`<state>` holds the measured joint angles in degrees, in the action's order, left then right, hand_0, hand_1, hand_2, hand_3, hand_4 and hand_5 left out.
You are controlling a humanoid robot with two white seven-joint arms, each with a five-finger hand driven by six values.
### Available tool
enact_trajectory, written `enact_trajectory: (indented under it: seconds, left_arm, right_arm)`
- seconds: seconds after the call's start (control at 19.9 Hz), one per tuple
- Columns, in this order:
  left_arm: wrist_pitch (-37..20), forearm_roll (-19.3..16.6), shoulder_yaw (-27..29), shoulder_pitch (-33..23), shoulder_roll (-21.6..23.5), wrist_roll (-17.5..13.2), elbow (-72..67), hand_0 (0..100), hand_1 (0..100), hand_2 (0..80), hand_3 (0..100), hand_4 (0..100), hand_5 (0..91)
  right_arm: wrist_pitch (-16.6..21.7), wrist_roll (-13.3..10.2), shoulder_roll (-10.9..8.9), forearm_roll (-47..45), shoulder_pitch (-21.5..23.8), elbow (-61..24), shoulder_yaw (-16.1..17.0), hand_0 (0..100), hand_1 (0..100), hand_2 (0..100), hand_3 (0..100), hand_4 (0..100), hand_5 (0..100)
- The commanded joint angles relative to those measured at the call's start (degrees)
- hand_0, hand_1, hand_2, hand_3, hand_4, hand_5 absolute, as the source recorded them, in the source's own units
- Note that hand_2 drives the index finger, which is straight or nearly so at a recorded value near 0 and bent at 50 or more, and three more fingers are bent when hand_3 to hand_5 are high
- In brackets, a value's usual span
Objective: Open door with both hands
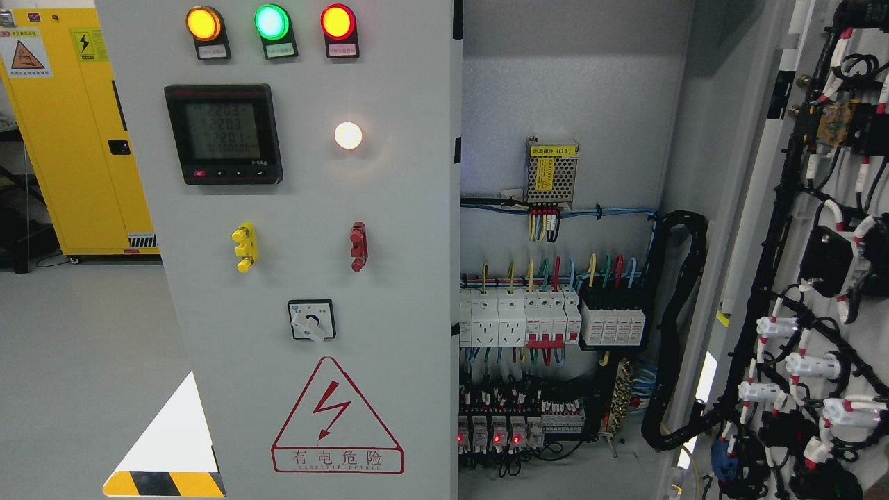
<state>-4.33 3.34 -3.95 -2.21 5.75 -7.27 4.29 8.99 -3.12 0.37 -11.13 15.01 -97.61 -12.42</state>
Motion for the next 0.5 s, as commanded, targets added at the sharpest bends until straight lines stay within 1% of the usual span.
enact_trajectory:
  seconds: [0.0, 0.1, 0.15, 0.35, 0.45]
  left_arm:
    - [0.46, 0.00, 0.00, 0.18, -0.65, -0.02, -0.16, 12, 56, 0.0, 0, 0, 0.0]
    - [0.55, 0.09, 0.09, 0.18, -0.74, -0.02, -0.25, 12, 56, 0.0, 0, 0, 0.0]
    - [0.55, 0.18, 0.09, 0.18, -1.17, -0.02, -0.25, 12, 56, 0.0, 0, 0, 0.0]
    - [0.64, 0.35, 0.09, 0.18, -1.88, -0.02, -0.43, 12, 56, 0.0, 0, 0, 0.0]
    - [0.64, 0.44, 0.09, 0.18, -2.06, -0.02, -0.43, 12, 56, 0.0, 0, 0, 0.0]
  right_arm:
    - [0.33, -0.22, -0.37, 0.23, -4.19, -19.37, -5.33, 0, 50, 4, 0, 0, 0]
    - [0.07, -0.22, -0.11, 0.58, -6.65, -18.85, -6.83, 0, 50, 4, 0, 0, 0]
    - [-0.20, -0.22, -0.11, 0.76, -7.97, -18.76, -6.92, 0, 50, 4, 0, 0, 0]
    - [-0.37, -0.22, -0.19, 4.09, -14.12, -15.34, -6.22, 0, 50, 4, 0, 0, 0]
    - [-1.33, -0.22, 0.33, 4.36, -16.58, -13.14, -5.95, 0, 50, 4, 0, 0, 0]
